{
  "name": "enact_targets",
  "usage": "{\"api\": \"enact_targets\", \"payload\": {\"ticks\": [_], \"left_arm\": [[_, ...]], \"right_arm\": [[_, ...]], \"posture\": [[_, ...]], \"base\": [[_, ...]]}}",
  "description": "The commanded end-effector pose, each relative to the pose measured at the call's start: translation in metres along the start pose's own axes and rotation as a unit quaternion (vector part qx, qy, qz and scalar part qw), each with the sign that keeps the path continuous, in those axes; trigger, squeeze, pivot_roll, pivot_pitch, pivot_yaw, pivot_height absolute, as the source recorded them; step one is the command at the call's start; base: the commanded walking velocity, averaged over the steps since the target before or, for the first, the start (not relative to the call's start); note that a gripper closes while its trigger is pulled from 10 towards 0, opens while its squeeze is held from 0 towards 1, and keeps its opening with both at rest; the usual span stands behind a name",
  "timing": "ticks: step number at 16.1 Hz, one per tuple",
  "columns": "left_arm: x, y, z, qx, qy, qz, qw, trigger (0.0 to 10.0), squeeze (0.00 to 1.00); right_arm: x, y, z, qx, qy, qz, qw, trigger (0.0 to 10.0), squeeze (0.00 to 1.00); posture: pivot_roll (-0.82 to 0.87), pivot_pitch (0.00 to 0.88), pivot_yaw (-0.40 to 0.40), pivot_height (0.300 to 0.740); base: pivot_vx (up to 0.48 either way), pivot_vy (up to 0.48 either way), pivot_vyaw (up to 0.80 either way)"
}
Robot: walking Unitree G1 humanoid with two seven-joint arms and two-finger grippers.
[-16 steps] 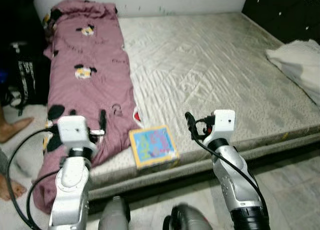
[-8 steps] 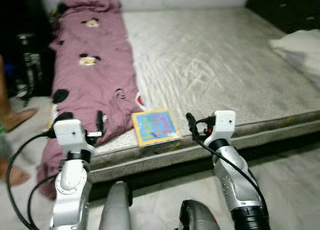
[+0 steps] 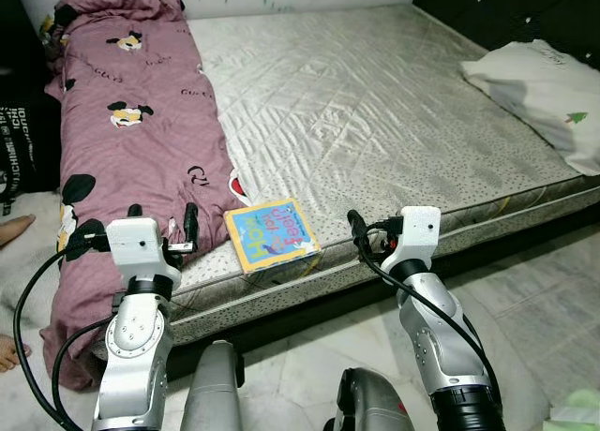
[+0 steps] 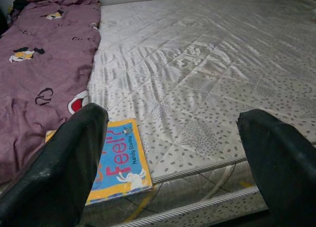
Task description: Clean up the room
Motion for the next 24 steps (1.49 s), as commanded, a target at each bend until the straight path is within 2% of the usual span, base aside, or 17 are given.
{"api": "enact_targets", "payload": {"ticks": [1, 7, 15, 21, 22, 24], "left_arm": [[-0.002, -0.001, 0.0, 0.002, 0.002, -0.008, 1.0, 10.0, 0.0], [-0.004, -0.001, -0.001, 0.004, 0.001, -0.013, 1.0, 10.0, 0.0], [-0.006, -0.002, 0.002, -0.005, 0.005, -0.013, 1.0, 10.0, 0.0], [-0.004, -0.001, 0.001, 0.0, 0.006, -0.004, 1.0, 10.0, 0.0], [0.002, -0.002, -0.003, 0.011, -0.006, 0.018, 1.0, 10.0, 0.0], [0.006, -0.003, -0.005, 0.017, -0.01, 0.03, 0.999, 10.0, 0.0]], "right_arm": [[0.001, -0.001, 0.006, -0.01, 0.003, 0.003, 1.0, 10.0, 0.0], [0.001, -0.001, 0.005, -0.009, -0.001, 0.003, 1.0, 10.0, 0.0], [0.004, -0.002, 0.004, -0.006, 0.002, 0.011, 1.0, 10.0, 0.0], [0.004, -0.001, 0.002, -0.004, 0.0, 0.014, 1.0, 10.0, 0.0], [0.004, -0.001, 0.002, -0.003, 0.0, 0.015, 1.0, 10.0, 0.0], [0.004, -0.001, 0.002, -0.002, -0.001, 0.015, 1.0, 10.0, 0.0]], "posture": [[0.05, 0.058, -0.041, 0.651], [0.05, 0.058, -0.041, 0.651], [0.05, 0.049, -0.041, 0.651], [0.05, 0.047, -0.044, 0.601], [0.05, 0.046, -0.045, 0.591], [0.05, 0.047, -0.046, 0.591]], "base": [[0.345, 0.0, 0.0], [0.339, 0.0, 0.0], [0.0, 0.0, 0.0], [0.0, 0.0, 0.0], [0.0, 0.0, 0.0], [0.0, 0.0, 0.0]]}}
Point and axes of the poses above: a point about 5 cm out from each wrist's last joint towards the gripper, its own y axis pointing back from the gripper into the wrist, its own z axis along the axis of the wrist's last joint, x = y × z, the point moved 6 cm from there along -y, pointing out of the wrist towards the gripper, and after that the axes turned 9 degrees about -y, right-handed, at the moved point
